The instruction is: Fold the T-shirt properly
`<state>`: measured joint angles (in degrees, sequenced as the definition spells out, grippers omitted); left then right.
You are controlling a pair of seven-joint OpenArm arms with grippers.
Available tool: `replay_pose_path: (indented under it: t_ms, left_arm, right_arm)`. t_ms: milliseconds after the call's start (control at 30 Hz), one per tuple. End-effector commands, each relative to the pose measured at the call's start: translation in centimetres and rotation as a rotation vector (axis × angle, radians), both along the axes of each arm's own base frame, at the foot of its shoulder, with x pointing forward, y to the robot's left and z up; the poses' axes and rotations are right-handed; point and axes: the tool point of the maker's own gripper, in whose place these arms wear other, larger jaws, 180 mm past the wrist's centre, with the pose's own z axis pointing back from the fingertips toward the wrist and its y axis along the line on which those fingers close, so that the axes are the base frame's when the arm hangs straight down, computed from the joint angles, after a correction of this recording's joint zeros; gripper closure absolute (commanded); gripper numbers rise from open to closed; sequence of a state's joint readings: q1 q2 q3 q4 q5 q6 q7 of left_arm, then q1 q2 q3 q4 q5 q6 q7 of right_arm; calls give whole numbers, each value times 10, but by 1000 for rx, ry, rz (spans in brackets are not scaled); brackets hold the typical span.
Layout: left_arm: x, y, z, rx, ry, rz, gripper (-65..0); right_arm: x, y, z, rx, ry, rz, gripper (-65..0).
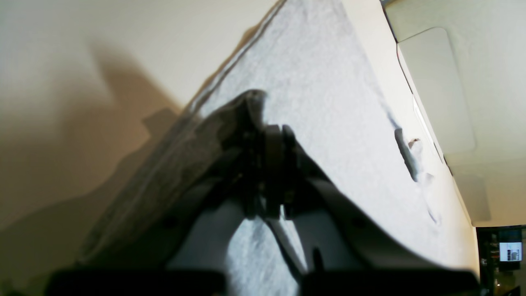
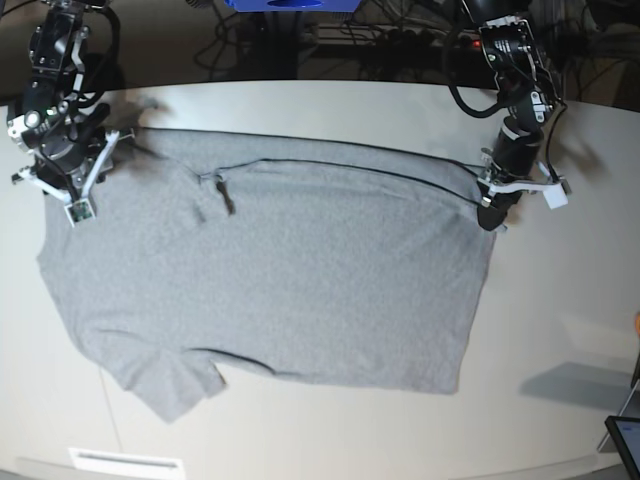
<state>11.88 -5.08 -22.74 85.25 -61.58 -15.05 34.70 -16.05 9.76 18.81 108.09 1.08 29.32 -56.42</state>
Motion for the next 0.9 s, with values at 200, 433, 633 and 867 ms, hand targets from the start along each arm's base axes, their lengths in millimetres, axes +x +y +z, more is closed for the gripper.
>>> replay_pose_path:
  t_ms: [200, 433, 633, 867]
  left_arm:
    - [8, 5, -4, -28, -16, 26, -20]
    - [15, 5, 0, -30, -30, 26, -20]
    - [9, 7, -17, -52, 11, 42, -20]
    - [7, 6, -23, -60, 25, 45, -27]
  right_arm:
    - [6, -3, 8, -13, -32, 5, -225]
    - [7, -4, 8, -15, -31, 7, -225]
    - [7, -3, 8, -14, -34, 9, -225]
    - [8, -3, 9, -15, -39, 12, -225]
